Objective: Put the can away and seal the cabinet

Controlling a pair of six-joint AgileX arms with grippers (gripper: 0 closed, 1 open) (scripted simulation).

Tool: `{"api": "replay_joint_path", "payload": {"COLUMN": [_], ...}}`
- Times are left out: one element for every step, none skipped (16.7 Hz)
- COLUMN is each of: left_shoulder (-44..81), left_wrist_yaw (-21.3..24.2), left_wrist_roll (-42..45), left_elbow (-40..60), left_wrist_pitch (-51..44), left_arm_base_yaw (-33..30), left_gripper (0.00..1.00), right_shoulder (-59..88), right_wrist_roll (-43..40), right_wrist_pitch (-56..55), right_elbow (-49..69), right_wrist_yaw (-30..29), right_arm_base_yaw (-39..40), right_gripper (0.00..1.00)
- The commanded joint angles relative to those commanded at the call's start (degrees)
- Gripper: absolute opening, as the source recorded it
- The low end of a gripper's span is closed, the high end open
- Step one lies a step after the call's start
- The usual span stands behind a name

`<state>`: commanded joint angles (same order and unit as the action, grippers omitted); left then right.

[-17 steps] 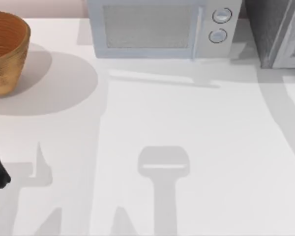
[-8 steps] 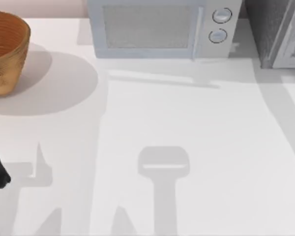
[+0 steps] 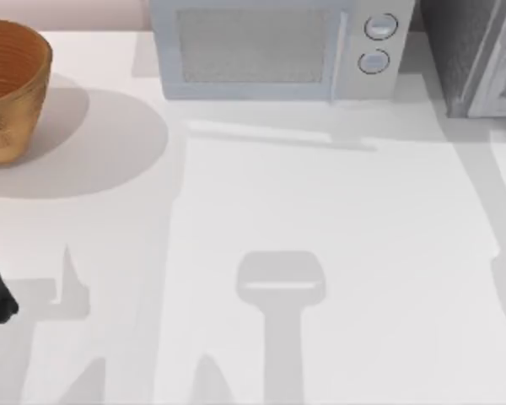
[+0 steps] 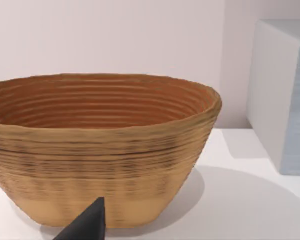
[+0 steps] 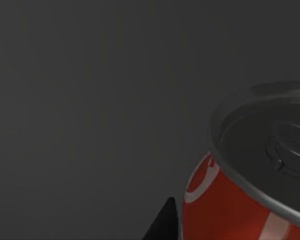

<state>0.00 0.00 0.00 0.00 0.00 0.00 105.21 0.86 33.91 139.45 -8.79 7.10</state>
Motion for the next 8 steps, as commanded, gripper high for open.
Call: {"api": "replay_joint_path", "payload": {"left_shoulder": [0.0, 0.0, 0.0, 0.0, 0.0, 0.0, 0.0, 0.0], "left_wrist_yaw": [0.0, 0.0, 0.0, 0.0, 0.0, 0.0, 0.0, 0.0], "left_wrist_roll": [0.0, 0.0, 0.0, 0.0, 0.0, 0.0, 0.0, 0.0], "left_elbow": [0.0, 0.0, 0.0, 0.0, 0.0, 0.0, 0.0, 0.0], "left_wrist_pitch": [0.0, 0.0, 0.0, 0.0, 0.0, 0.0, 0.0, 0.0], "left_arm_base_yaw": [0.0, 0.0, 0.0, 0.0, 0.0, 0.0, 0.0, 0.0], "left_gripper": [1.00, 1.00, 1.00, 1.00, 1.00, 1.00, 1.00, 1.00], "right_shoulder": [2.9, 5.7, 8.1, 10.2, 12.0, 13.3, 14.1, 14.5], "right_wrist_roll": [0.0, 0.0, 0.0, 0.0, 0.0, 0.0, 0.1, 0.1], "right_wrist_pitch": [1.0, 1.9, 2.8, 3.5, 4.1, 4.6, 4.9, 5.0], "right_elbow": [4.1, 7.9, 11.2, 14.0, 16.1, 17.7, 18.7, 19.0], "right_wrist_yaw": [0.3, 0.7, 1.0, 1.3, 1.5, 1.7, 1.8, 1.8], "right_arm_base_yaw": [-0.3, -0.6, -0.8, -1.1, -1.3, -1.4, -1.5, -1.5], "right_gripper": [0.00, 0.00, 0.00, 0.00, 0.00, 0.00, 0.00, 0.00]}}
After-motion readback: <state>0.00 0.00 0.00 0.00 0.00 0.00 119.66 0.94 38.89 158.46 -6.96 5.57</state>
